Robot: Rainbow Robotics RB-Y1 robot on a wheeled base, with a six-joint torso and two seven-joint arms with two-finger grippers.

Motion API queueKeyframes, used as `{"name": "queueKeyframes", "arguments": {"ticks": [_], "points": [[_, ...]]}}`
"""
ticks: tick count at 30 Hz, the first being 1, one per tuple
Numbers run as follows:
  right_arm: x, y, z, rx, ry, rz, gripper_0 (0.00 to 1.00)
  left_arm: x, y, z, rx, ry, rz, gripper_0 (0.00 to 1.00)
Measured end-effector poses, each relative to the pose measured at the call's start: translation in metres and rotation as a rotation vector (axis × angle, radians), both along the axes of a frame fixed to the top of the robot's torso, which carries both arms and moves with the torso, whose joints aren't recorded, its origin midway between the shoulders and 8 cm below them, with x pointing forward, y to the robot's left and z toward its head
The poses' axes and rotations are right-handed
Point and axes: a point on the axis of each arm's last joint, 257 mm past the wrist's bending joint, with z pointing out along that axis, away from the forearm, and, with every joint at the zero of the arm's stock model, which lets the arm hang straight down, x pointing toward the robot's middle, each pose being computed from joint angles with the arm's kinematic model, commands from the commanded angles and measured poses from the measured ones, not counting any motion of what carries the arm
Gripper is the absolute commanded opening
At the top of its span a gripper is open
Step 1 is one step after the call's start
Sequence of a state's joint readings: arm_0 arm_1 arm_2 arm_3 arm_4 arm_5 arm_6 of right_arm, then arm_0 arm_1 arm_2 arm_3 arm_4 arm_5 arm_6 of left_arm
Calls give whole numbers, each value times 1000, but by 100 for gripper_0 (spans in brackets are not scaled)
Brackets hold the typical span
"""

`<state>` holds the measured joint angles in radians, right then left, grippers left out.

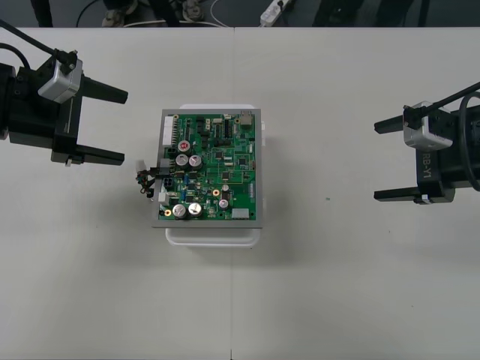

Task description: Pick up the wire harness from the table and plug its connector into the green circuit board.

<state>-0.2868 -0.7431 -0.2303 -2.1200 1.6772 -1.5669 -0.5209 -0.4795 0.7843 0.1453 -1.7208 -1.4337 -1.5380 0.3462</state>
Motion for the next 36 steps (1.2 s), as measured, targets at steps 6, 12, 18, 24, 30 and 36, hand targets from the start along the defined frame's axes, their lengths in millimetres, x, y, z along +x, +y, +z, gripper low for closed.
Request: {"name": "queueKeyframes", "arguments": {"ticks": [6, 12, 18, 24, 30, 36], "points": [[4, 2, 2, 4, 3, 2, 100, 0, 0, 0, 0, 0, 0, 100], [5, 6, 2, 2, 4, 14, 100, 0, 0, 0, 0, 0, 0, 100], [5, 6, 3, 3, 5, 13, 100, 0, 0, 0, 0, 0, 0, 100], [6, 5, 2, 7, 13, 7, 100, 0, 0, 0, 0, 0, 0, 100], [7, 4, 1, 8, 16, 5, 100, 0, 0, 0, 0, 0, 0, 100], [7, 4, 1, 8, 17, 5, 100, 0, 0, 0, 0, 0, 0, 100]]}}
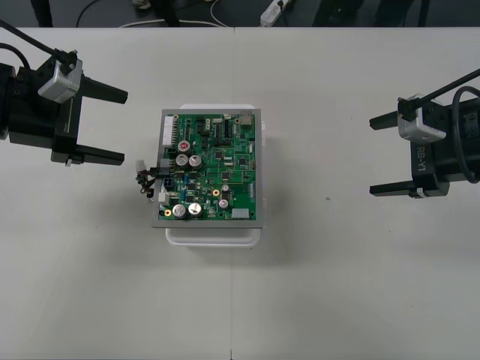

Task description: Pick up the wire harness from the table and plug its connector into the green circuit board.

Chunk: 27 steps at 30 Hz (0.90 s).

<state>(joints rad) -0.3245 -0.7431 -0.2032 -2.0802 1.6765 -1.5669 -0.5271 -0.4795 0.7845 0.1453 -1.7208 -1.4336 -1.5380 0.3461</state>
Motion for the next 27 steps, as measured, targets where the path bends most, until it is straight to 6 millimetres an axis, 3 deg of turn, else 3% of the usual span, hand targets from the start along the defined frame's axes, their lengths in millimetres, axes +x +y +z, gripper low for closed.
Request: {"name": "queueKeyframes", "arguments": {"ticks": [27], "points": [[0, 1, -1, -1, 2, 2, 100, 0, 0, 0, 0, 0, 0, 100]]}}
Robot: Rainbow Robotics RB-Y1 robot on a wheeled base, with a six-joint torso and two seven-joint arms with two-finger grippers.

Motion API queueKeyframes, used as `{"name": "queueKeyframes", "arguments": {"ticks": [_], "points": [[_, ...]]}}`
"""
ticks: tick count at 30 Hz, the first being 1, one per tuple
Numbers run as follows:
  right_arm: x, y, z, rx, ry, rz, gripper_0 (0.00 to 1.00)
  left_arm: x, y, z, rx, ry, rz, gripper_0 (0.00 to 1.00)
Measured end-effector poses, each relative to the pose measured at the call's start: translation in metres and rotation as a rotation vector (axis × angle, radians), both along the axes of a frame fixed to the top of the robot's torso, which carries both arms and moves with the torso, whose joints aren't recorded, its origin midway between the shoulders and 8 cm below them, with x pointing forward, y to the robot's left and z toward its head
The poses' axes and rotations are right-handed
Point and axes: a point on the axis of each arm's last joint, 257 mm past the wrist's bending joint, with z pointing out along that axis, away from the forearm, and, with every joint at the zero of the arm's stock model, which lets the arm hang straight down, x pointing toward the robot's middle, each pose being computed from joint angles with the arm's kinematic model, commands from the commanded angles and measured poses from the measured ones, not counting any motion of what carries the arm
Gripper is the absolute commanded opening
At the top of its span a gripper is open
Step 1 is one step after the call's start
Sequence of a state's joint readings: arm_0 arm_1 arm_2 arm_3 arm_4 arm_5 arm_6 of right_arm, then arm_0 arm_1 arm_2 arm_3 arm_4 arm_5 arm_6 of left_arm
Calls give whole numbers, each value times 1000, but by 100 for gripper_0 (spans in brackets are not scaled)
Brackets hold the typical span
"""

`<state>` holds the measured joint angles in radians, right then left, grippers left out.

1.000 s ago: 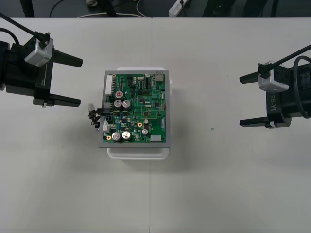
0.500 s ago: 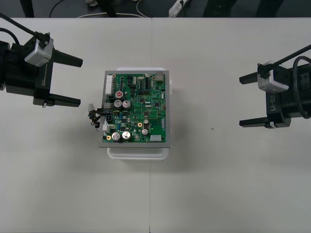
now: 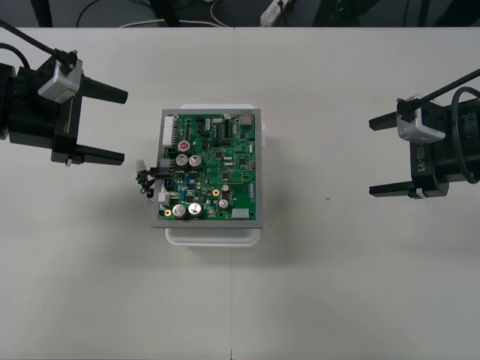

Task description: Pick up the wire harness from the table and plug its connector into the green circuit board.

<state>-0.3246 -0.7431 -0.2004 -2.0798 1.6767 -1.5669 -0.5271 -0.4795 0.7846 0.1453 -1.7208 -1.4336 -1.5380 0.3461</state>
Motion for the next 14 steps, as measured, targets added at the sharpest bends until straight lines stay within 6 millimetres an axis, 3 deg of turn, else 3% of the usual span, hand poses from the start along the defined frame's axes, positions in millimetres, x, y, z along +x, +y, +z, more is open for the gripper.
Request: {"name": "queueKeyframes", "arguments": {"ticks": [14], "points": [[0, 0, 0, 0, 0, 0, 100, 0, 0, 0, 0, 0, 0, 100]]}}
